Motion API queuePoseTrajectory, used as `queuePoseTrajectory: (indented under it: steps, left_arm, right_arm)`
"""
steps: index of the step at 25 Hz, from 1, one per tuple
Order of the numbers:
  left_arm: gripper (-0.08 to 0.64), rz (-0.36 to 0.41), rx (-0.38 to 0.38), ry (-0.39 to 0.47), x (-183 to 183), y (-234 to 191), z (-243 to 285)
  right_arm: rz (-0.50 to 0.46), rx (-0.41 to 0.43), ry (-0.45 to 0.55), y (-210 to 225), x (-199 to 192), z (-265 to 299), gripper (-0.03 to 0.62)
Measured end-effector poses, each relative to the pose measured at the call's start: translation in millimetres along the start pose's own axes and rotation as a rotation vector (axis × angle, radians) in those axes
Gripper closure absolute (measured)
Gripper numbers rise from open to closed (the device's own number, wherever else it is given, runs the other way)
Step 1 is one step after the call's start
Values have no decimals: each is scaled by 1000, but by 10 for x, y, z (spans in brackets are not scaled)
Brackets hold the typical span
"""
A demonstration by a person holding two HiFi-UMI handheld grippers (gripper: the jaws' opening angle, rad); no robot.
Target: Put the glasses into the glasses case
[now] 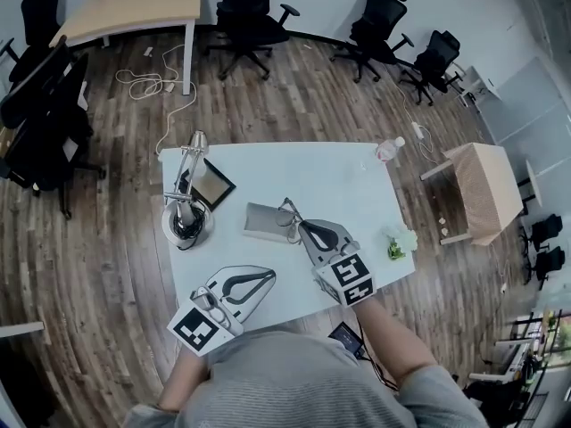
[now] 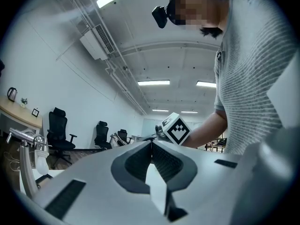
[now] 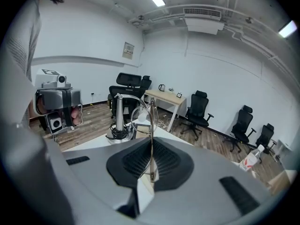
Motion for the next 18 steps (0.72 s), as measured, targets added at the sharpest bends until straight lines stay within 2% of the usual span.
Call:
queuePoseTrajectory:
  steps: [8,18]
  left_arm:
    - [547,-38,17,-7,-172,-181,40]
    - [547,-36,13,-7,-261,-295,64]
  right_arm:
    - [-52,31,-49,50,-120,291,572]
    - [-252,88,-156,-86,-405,694,572]
Point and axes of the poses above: the fingertips, and each gripper's own axes: z forward along the fingers, y to its right, x out of its top, the point moved 9 cm from there along -z, backward along the fingers, and after that the axes turned 11 degrees about -x, right-handed, at the moved point
